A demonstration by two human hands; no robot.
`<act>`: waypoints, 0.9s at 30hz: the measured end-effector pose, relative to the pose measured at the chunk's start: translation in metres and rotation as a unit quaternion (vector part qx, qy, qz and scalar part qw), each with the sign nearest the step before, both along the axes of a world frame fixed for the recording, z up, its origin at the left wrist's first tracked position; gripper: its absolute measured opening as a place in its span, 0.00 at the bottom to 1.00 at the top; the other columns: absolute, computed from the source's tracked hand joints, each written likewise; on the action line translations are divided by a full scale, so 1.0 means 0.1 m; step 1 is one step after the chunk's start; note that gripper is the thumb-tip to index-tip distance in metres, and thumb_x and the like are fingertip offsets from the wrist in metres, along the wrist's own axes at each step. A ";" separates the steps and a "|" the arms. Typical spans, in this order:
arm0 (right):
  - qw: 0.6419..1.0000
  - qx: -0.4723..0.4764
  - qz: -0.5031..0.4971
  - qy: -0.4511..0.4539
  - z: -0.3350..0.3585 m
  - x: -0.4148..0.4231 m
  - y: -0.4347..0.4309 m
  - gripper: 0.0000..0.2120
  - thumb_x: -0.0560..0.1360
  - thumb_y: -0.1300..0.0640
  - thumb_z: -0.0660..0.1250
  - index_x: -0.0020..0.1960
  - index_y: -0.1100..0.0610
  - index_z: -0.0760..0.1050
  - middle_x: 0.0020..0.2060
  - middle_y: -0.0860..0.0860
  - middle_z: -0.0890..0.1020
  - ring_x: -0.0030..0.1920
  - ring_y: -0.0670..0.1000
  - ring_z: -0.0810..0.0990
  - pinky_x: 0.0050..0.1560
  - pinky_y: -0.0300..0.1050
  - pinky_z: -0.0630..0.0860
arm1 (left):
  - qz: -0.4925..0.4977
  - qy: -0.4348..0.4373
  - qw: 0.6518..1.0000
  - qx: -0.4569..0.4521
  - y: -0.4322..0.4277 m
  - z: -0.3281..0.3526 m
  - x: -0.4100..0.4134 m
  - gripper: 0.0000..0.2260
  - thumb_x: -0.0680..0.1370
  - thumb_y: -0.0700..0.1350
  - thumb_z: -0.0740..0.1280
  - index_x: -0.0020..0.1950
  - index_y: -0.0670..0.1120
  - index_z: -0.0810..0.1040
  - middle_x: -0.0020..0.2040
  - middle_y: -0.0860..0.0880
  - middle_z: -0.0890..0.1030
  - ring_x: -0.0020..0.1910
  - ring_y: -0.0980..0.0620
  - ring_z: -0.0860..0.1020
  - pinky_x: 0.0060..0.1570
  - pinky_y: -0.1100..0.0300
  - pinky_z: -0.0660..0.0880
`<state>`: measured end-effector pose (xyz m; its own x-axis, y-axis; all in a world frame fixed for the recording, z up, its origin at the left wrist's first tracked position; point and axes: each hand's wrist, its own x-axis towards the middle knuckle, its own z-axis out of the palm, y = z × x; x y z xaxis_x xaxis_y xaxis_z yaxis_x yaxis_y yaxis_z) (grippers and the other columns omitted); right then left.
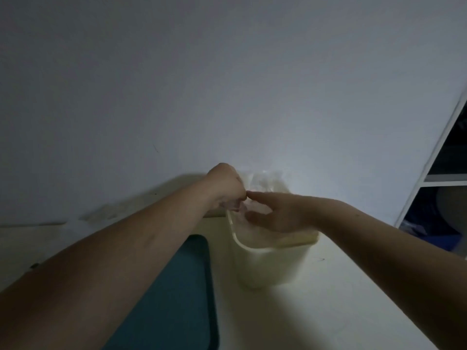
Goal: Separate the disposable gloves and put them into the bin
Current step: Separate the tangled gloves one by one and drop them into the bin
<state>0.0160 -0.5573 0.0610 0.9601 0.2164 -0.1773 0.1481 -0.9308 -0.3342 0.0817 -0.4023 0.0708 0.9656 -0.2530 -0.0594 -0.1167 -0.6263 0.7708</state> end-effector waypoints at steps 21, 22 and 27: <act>0.988 -0.146 -0.044 -0.032 0.31 -0.02 0.89 0.24 0.79 0.50 0.64 0.74 0.54 0.72 0.71 0.52 0.76 0.69 0.57 0.76 0.67 0.52 0.74 | -0.001 -0.250 0.957 0.150 1.60 -0.42 -0.57 0.04 0.78 0.50 0.71 0.48 0.52 0.82 0.53 0.54 0.81 0.56 0.50 0.80 0.56 0.53 0.76; 0.985 -0.139 -0.041 -0.092 0.32 -0.07 1.02 0.19 0.78 0.52 0.64 0.68 0.55 0.76 0.65 0.53 0.79 0.64 0.57 0.79 0.60 0.51 0.76 | 0.000 -0.255 0.943 0.215 1.72 -0.49 -0.58 0.08 0.78 0.54 0.70 0.53 0.52 0.81 0.60 0.53 0.79 0.63 0.47 0.77 0.62 0.51 0.74; 0.984 -0.002 0.030 -0.177 0.00 -0.16 1.84 0.17 0.79 0.49 0.63 0.64 0.56 0.79 0.62 0.53 0.80 0.62 0.57 0.79 0.62 0.51 0.78 | 0.037 -0.099 0.913 0.394 2.20 -0.79 -0.71 0.32 0.78 0.64 0.66 0.81 0.60 0.62 0.85 0.48 0.51 0.84 0.41 0.47 0.79 0.38 0.51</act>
<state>-0.0001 -0.3733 0.0607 0.9472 0.2753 0.1645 0.3099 -0.9177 -0.2486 0.0106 -0.1823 -0.0086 0.9898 -0.1412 -0.0176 -0.1403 -0.9891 0.0453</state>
